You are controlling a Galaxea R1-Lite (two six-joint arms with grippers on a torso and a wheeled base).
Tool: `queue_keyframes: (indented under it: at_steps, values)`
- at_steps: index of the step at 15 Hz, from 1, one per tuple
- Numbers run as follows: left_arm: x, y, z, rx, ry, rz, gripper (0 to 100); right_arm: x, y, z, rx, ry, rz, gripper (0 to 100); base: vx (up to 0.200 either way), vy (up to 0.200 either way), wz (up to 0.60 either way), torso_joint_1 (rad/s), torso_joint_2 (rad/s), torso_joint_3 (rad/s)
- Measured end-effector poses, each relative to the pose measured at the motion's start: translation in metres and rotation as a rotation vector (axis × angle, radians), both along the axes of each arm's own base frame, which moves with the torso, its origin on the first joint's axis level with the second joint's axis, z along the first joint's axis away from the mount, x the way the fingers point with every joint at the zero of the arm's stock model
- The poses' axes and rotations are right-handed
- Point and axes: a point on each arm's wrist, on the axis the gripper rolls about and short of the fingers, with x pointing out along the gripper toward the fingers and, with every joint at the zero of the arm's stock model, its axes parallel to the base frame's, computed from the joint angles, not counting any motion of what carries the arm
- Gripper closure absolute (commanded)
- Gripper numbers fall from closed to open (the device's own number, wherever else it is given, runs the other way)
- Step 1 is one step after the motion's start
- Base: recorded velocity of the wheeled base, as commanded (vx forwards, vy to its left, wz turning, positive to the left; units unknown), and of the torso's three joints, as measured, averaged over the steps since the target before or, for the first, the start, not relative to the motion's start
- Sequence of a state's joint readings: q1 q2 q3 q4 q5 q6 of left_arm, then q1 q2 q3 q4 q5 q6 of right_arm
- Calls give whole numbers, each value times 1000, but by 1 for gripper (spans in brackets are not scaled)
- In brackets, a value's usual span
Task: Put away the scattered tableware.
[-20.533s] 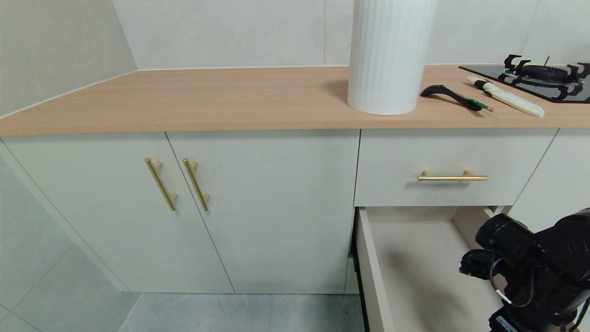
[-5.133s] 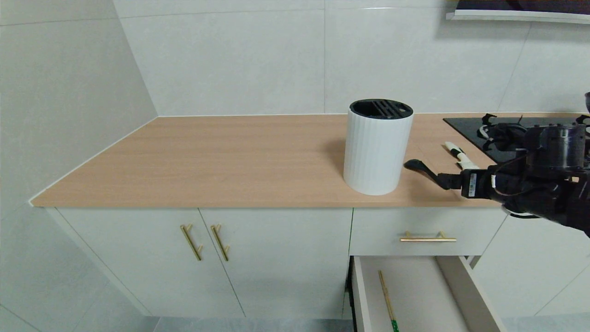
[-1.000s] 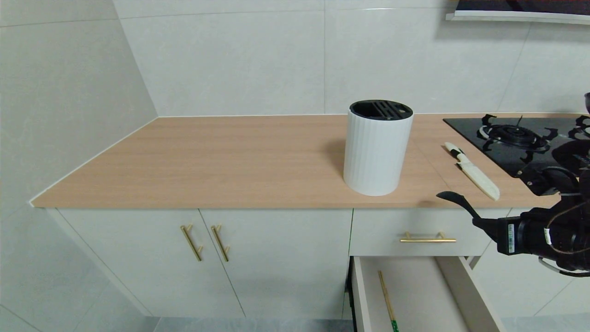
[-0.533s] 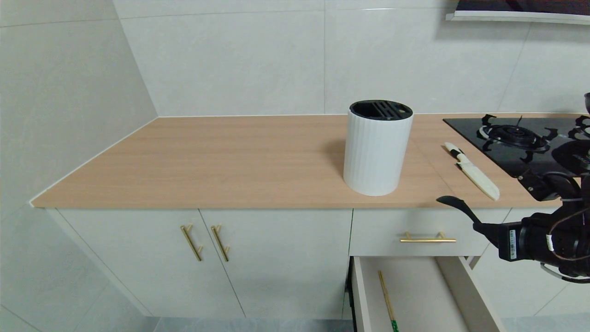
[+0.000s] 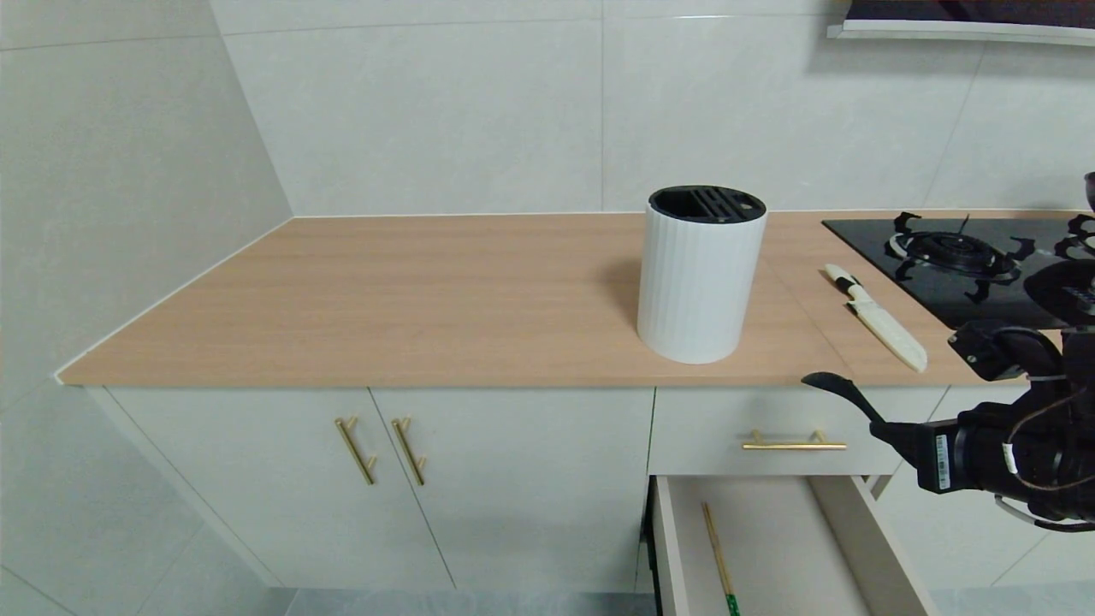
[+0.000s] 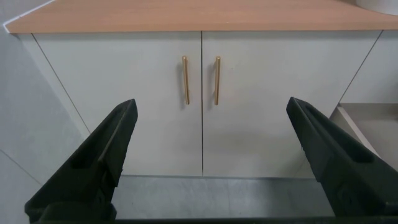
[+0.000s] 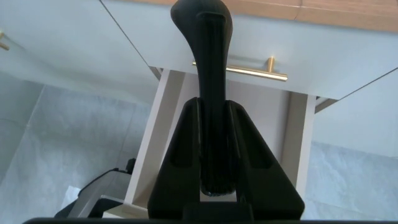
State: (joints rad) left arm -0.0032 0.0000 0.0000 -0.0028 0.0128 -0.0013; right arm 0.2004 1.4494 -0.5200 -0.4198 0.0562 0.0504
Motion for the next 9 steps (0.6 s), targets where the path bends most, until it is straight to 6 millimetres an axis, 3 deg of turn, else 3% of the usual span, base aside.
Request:
queue_keyframes:
  at_steps: [3,9]
  values:
    - [0,0,0,0,-1,0,0,1,0,-2,-1,7,0,100,0,0,0,-139,321,185]
    - [0,0,0,0,-1,0,0,2,0,-4,-3,16,0,100,0,0,0,-199,483,277]
